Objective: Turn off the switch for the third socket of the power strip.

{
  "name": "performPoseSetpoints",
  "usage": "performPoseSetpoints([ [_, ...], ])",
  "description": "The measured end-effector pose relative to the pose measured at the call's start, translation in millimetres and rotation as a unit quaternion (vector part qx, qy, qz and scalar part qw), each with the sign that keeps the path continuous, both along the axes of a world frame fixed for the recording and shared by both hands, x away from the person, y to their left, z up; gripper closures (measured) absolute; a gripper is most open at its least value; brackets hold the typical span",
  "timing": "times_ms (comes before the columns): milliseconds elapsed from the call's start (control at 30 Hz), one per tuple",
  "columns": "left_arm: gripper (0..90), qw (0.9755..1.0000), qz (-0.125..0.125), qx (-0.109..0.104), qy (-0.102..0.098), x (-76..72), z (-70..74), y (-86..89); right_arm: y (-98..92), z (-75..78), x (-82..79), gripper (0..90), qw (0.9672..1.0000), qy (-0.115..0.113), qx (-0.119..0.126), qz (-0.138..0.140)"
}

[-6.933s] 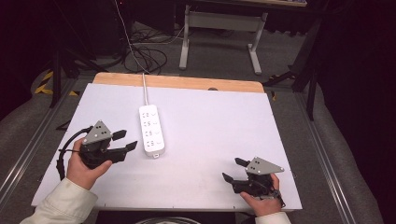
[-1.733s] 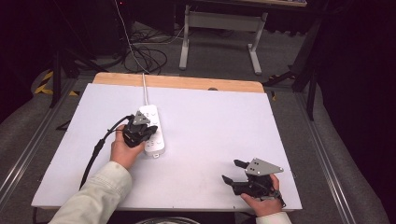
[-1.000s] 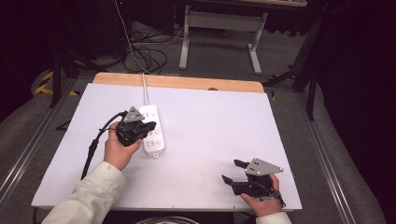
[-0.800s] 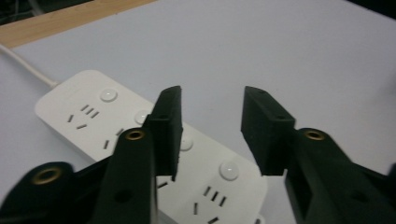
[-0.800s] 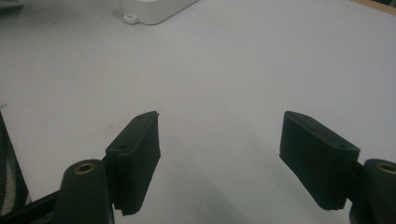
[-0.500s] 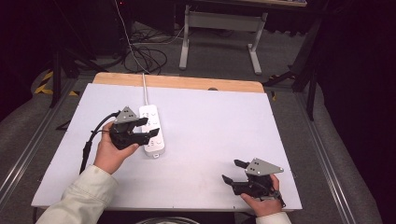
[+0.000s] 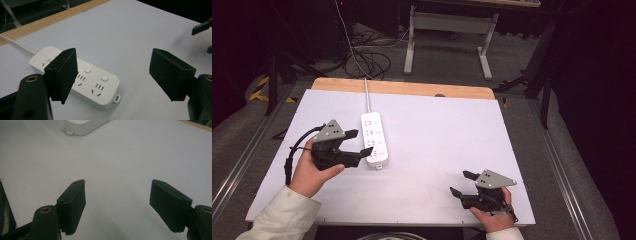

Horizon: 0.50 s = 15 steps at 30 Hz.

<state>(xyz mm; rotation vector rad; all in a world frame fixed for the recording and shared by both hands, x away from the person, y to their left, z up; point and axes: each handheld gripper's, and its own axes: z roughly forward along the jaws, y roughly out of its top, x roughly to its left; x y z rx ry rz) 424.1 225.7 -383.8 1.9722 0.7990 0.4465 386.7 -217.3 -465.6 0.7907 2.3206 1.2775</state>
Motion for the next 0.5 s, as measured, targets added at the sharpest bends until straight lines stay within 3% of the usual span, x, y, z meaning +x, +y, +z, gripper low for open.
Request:
performPoseSetpoints([
  [267,19.8,0.9998,-0.002,-0.013,-0.017,-22.0,-1.7,19.1,0.2,0.3,-0.3,29.7,1.0000,-0.001,-0.001,-0.001],
  [333,19.4,0.9998,-0.007,-0.004,-0.019,-26.9,-4.2,24.5,0.3,0.8,-0.8,30.5,1.0000,-0.003,0.000,-0.001],
  [500,16.6,0.9998,-0.008,-0.013,-0.012,-36.5,-12.5,34.5,0.8,1.5,-2.0,31.0,1.0000,-0.006,0.001,0.004],
])
